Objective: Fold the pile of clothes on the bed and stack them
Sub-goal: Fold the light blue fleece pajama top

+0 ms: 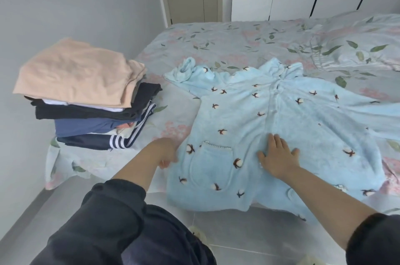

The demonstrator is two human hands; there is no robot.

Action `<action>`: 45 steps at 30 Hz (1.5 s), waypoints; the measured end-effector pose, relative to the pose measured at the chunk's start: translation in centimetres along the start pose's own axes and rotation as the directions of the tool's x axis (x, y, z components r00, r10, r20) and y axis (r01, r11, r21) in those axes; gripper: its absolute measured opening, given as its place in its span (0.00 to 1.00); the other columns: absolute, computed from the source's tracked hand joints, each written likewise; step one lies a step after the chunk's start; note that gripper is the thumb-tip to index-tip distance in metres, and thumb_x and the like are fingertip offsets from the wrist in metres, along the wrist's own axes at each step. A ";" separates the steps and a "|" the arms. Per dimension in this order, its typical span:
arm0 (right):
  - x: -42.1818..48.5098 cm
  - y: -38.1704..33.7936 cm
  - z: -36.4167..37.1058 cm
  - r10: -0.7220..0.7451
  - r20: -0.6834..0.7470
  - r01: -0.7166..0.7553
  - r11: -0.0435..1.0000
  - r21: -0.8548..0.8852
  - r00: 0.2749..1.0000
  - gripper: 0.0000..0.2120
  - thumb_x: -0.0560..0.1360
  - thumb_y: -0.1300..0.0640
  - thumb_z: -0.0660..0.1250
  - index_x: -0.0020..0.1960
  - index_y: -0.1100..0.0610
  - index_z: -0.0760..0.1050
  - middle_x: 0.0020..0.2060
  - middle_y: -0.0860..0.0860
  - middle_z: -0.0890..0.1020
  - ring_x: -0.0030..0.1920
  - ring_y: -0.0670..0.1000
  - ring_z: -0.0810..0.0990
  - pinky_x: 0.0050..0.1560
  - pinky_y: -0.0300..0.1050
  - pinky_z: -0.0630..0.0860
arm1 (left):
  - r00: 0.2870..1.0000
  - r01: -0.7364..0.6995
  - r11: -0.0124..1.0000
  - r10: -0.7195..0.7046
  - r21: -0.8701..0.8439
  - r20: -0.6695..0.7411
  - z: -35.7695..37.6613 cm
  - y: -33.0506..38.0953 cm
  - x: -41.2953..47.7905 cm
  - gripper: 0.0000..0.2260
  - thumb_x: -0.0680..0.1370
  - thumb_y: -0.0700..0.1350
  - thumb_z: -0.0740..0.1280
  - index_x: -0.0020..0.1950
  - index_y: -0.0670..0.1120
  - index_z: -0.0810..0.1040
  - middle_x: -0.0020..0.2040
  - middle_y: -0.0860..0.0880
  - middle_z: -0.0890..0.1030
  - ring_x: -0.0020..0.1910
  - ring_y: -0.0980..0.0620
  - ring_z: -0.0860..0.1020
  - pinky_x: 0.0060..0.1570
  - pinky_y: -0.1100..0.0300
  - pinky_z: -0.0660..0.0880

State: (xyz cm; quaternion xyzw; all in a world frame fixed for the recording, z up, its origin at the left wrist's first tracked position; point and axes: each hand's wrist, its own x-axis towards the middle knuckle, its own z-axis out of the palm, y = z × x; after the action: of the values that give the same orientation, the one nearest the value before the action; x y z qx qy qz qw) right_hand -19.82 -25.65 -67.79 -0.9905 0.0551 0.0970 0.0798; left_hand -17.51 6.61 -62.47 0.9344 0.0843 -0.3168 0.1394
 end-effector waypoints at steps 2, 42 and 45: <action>0.1 -0.8 -0.1 -0.023 -0.086 0.018 0.998 -0.064 0.996 0.32 0.80 0.43 0.46 0.77 0.54 0.38 0.77 0.54 0.39 0.77 0.55 0.42 0.73 0.63 0.47 | 0.902 -0.013 0.968 0.120 0.250 -0.415 0.2 1.1 0.6 0.14 0.79 0.44 0.60 0.64 0.46 0.72 0.55 0.46 0.78 0.54 0.45 0.78 0.50 0.54 0.76; 19.1 -9.7 1.6 -0.037 -0.182 0.030 0.999 -0.039 0.983 0.31 0.76 0.41 0.39 0.78 0.48 0.40 0.77 0.54 0.43 0.77 0.54 0.41 0.70 0.68 0.42 | 0.689 -0.351 0.920 0.126 -0.177 -0.713 -14.4 7.4 26.2 0.24 0.77 0.34 0.56 0.73 0.46 0.68 0.74 0.44 0.65 0.73 0.41 0.61 0.70 0.52 0.61; 19.5 -9.3 1.0 -0.078 -0.089 0.082 0.995 0.052 0.993 0.32 0.76 0.41 0.42 0.78 0.46 0.42 0.78 0.52 0.44 0.77 0.52 0.41 0.71 0.64 0.38 | 0.627 -0.527 0.799 0.134 -0.290 -0.768 -13.4 8.6 23.8 0.15 0.78 0.32 0.58 0.62 0.39 0.77 0.58 0.45 0.78 0.52 0.49 0.74 0.48 0.72 0.70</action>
State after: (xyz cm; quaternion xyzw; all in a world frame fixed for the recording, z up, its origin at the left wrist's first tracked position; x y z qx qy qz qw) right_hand 0.16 -18.17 -71.27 -0.9926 0.0215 0.0488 0.1088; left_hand 10.91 4.33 -65.17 0.9124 0.0289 0.1359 0.3850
